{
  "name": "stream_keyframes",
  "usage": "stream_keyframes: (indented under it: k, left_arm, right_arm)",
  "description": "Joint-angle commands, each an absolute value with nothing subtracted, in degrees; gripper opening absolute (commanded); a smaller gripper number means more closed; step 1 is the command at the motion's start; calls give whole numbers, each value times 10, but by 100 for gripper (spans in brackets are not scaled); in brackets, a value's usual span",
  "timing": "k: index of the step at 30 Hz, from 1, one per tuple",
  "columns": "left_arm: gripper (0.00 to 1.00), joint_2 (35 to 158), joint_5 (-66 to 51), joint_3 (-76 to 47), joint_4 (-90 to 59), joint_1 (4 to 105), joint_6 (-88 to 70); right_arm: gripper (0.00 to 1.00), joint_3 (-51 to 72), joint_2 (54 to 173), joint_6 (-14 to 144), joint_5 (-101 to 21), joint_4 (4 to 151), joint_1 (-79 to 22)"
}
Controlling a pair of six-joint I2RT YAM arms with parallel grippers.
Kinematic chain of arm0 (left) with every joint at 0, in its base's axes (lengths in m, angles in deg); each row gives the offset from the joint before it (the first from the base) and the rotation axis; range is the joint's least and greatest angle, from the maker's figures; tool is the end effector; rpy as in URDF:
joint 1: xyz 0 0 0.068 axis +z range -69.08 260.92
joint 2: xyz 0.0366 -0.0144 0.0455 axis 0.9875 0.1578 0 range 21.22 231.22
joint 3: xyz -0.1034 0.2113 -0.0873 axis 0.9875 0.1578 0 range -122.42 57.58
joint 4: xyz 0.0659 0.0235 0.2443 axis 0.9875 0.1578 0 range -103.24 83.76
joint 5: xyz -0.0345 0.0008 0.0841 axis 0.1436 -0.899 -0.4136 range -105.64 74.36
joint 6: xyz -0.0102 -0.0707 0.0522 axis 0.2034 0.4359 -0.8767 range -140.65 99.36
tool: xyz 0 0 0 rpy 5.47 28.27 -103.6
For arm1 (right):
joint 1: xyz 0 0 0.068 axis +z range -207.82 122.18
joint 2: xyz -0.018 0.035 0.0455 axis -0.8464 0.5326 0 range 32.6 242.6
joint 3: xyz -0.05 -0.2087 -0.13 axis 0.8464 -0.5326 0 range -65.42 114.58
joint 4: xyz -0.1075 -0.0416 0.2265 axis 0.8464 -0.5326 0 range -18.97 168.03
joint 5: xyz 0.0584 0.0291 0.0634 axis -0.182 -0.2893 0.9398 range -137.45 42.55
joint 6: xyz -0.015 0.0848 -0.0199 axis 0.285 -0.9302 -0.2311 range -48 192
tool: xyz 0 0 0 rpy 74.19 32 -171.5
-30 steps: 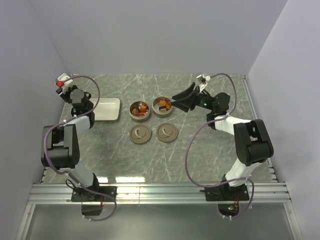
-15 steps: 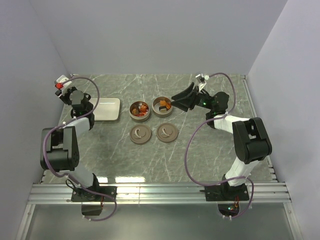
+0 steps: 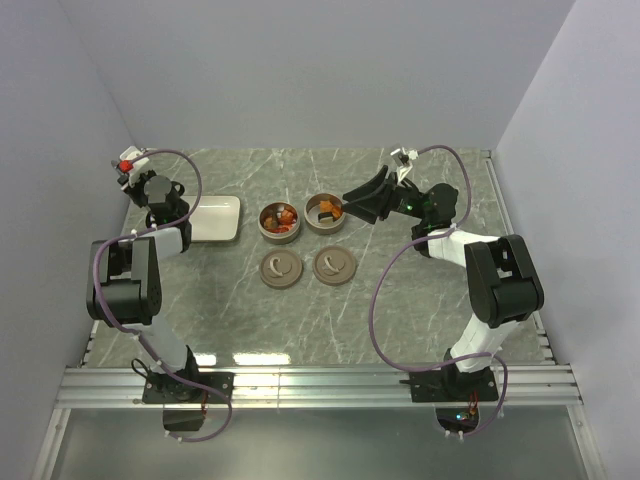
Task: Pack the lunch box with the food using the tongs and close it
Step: Pick up the food using the clamp
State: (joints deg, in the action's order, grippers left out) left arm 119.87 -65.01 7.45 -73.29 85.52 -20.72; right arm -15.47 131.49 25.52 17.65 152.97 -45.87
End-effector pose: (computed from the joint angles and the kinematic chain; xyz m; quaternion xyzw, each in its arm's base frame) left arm 0.3751 0.0900 0.2391 -0.3459 0.5615 0.2925 0.6925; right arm 0.3322 0.1431 0.2594 -0.3031 0.5620 0.5977 0.4848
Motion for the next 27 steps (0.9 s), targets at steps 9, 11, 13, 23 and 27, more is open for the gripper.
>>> stream_keyframes:
  k: [9,11,13,23,27]
  left_arm:
    - [12,1125,-593,84,-729,837,-189]
    - [11,1111,-585,83,-727,816,-198]
    - [11,1095,-570,71,-707,793,-200]
    - [11,1044,-443,29,-597,733,-149]
    - [11,1041,-382,17,-577,706,-126]
  right_arm:
    - [62,-151,1290,264,176,1746,-463]
    - [62,-155,1278,281,171,1721,-463]
    - [62,-158,1266,301,166,1691,-463]
    - [62,-176,1210,363,137,1584,-460]
    - [62,-188,1182,398,124,1530,-453]
